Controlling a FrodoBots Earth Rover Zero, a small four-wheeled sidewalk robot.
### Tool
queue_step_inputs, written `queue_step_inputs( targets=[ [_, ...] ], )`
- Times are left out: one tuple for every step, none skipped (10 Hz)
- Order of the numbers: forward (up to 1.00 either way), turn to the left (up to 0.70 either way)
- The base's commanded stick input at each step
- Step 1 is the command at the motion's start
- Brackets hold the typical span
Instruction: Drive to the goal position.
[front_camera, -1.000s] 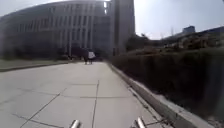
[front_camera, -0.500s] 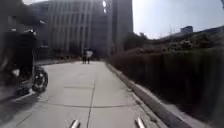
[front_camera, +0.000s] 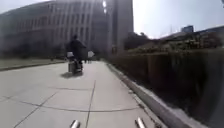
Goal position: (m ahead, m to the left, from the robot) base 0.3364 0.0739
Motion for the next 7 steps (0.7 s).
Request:
queue_step_inputs(
  targets=[
    [0.70, 0.11],
    [0.70, 0.14],
    [0.70, 0.24],
    [0.70, 0.31],
    [0.70, 0.21],
    [0.70, 0.11],
    [0.70, 0.06]
  ],
)
